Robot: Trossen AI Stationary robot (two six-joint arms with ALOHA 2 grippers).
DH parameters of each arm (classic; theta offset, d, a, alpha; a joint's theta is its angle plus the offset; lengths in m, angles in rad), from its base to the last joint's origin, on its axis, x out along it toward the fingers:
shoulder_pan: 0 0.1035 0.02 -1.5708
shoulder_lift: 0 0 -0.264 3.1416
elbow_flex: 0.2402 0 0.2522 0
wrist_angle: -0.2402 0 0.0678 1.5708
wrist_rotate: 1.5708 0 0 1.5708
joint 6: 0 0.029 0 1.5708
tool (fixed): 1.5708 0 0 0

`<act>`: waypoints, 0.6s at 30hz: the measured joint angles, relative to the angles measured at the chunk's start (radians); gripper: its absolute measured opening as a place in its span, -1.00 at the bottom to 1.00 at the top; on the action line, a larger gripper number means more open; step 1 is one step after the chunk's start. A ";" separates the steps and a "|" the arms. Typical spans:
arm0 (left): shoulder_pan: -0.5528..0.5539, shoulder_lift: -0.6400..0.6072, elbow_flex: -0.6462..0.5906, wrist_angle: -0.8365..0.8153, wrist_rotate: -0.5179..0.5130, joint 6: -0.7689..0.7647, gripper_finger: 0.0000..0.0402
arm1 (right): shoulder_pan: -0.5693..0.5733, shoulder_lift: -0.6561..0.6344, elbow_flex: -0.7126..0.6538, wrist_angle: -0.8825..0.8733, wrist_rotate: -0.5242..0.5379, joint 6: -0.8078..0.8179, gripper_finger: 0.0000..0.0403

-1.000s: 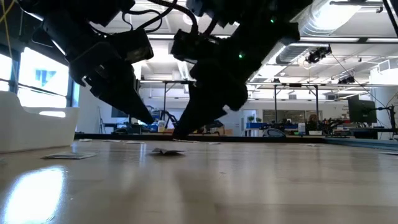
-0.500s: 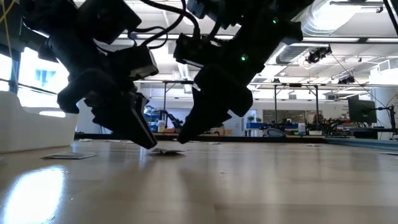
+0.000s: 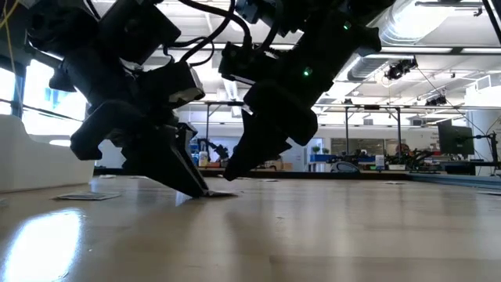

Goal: Pick & Place First Aid Supplies
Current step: Put the blue alcohol pad into the white bin

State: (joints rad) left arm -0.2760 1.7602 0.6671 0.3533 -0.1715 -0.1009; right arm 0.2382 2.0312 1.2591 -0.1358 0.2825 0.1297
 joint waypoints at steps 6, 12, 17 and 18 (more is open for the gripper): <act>0.000 0.003 0.000 0.013 -0.011 -0.001 -0.97 | 0.000 0.000 0.000 -0.002 -0.001 0.001 -0.10; 0.000 -0.005 0.000 -0.002 -0.063 -0.012 -0.99 | 0.000 0.000 0.000 -0.005 0.003 0.001 -0.10; -0.001 -0.084 0.017 -0.151 -0.095 -0.041 -1.00 | 0.000 0.000 0.000 -0.039 0.014 0.005 -0.10; -0.006 -0.107 0.026 -0.187 -0.107 -0.049 -1.00 | 0.000 0.000 0.000 -0.048 0.025 0.009 -0.10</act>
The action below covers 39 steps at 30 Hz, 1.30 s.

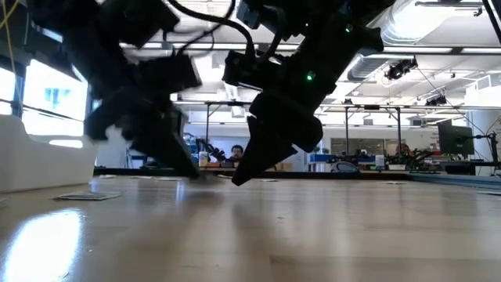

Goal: Pick & Place First Aid Supplies
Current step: Put the blue alcohol pad into the white bin

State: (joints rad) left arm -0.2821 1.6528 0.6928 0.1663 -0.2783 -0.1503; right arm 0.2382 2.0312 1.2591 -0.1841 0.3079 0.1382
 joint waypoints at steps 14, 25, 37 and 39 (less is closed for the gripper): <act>-0.136 -0.385 0.167 -0.933 -0.255 -0.355 -1.00 | -0.001 0.000 0.000 -0.021 0.015 0.030 -0.10; -0.235 -0.516 0.050 -1.329 -0.270 -1.026 -1.00 | -0.002 0.000 0.000 0.022 -0.010 0.024 -0.10; -0.235 -0.518 -0.142 -1.179 -0.267 -1.220 -0.95 | -0.003 0.000 0.000 0.057 -0.030 0.015 -0.10; -0.235 -0.519 -0.142 -1.180 -0.271 -1.221 -0.89 | -0.003 0.000 0.000 0.069 -0.030 0.015 -0.10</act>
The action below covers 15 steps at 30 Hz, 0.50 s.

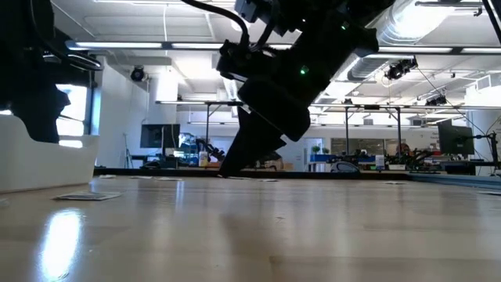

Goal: Pick & Place First Aid Supplies
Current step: Put the blue alcohol pad into the white bin

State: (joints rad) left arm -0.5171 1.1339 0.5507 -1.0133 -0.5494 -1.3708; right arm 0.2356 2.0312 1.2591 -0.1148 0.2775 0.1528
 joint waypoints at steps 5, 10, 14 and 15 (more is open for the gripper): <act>0.000 0.000 0.010 -0.012 0.005 0.025 -0.64 | 0.000 0.000 0.000 0.008 0.000 -0.004 -0.09; 0.000 0.000 0.114 -0.011 0.024 0.162 -0.45 | 0.000 0.000 0.000 0.019 0.000 -0.033 -0.09; -0.001 0.000 0.225 0.088 0.006 0.350 -0.41 | 0.000 0.000 0.000 0.037 0.002 -0.049 -0.09; -0.001 0.000 0.240 0.148 -0.004 0.425 -0.41 | -0.001 0.000 0.000 0.038 0.002 -0.049 -0.09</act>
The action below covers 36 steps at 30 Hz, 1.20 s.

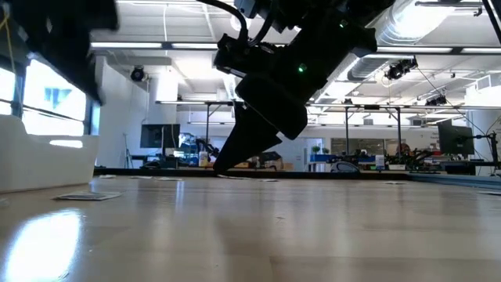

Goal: Pick & Place First Aid Supplies
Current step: Put the blue alcohol pad into the white bin

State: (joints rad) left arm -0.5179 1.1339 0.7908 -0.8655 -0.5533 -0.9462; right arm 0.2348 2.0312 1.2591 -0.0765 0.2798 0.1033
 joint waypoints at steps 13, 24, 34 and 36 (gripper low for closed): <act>0.002 0.180 -0.144 0.556 0.003 0.333 -0.41 | -0.001 0.000 0.000 0.000 -0.002 0.000 -0.09; 0.055 0.272 -0.261 0.827 0.108 0.393 -0.41 | -0.008 0.000 0.000 0.027 -0.021 -0.018 -0.09; 0.073 0.271 -0.405 1.078 0.225 0.512 -0.41 | -0.007 0.000 0.000 0.030 -0.044 -0.025 -0.09; 0.074 0.272 -0.409 1.082 0.225 0.508 -0.41 | -0.007 0.000 0.000 0.034 -0.044 -0.026 -0.09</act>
State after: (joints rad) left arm -0.4439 1.4055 0.3813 0.2165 -0.3278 -0.4385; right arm 0.2276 2.0312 1.2587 -0.0422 0.2355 0.0776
